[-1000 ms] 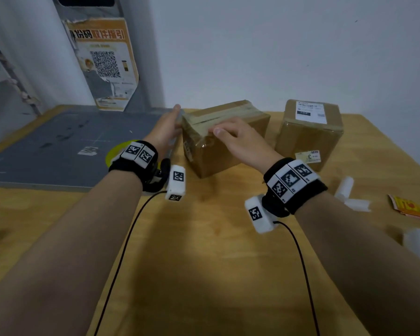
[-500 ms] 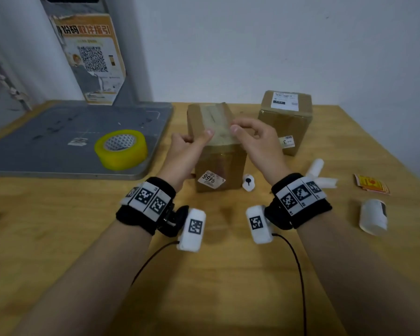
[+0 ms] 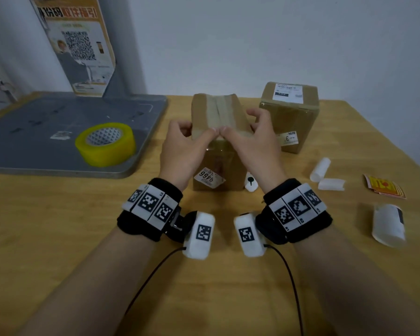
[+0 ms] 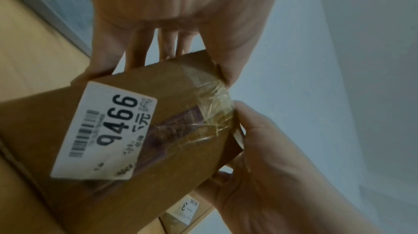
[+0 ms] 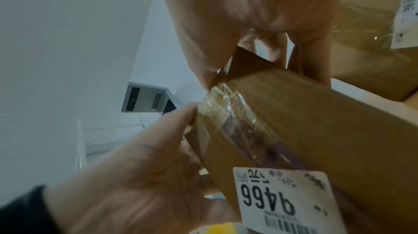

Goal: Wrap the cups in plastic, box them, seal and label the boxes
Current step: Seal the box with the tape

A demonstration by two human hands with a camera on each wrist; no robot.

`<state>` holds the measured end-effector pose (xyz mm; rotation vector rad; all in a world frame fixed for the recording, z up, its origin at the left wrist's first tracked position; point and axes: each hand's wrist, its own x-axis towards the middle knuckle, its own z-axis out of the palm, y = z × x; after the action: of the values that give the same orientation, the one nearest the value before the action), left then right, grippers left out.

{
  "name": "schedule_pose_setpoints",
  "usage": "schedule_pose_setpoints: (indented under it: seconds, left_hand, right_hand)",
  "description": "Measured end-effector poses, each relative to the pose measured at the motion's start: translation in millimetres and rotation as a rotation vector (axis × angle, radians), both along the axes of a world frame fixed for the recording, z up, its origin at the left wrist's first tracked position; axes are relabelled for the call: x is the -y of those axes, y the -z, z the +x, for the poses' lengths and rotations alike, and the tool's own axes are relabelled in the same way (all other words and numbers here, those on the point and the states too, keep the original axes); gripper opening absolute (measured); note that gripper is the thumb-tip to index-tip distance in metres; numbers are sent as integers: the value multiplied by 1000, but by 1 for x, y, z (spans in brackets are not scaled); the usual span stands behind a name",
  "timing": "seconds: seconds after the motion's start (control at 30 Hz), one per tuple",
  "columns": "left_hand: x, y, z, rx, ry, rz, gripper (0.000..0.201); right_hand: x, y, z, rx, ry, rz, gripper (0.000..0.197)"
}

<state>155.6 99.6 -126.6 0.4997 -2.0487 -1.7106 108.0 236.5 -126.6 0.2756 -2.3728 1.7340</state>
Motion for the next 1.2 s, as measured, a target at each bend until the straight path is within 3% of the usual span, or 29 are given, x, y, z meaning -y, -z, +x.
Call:
schedule_pose_setpoints:
  seconds: [0.23,0.37,0.67,0.8,0.87,0.93,1.0,1.2]
  left_hand:
    - [4,6,-6,-80,-5,38,17]
    - [3,5,-4,-92,0,47,9]
    - [9,11,-4,-40,-16,55,20]
    - [9,20,-3,-45,-64,-13,27]
    - [7,15,-2,-23,-47,50,31]
    - [6,8,-3,7,-12,128,48]
    - [5,9,-5,-3,-1,52,63]
    - [5,19,-6,-69,-80,-231,34]
  right_hand:
    - [-9,3,-3,-44,47,-65,44]
    - [-12,6,-2,-57,78,-116,31]
    - [-12,8,-8,20,83,-236,8]
    - [-13,11,-12,59,68,-317,7]
    - [-15,9,-14,84,62,-349,10]
    - [-15,8,-15,89,50,-348,10]
    - [-13,9,-15,85,52,-347,11]
    - [-9,13,-14,194,23,-445,25]
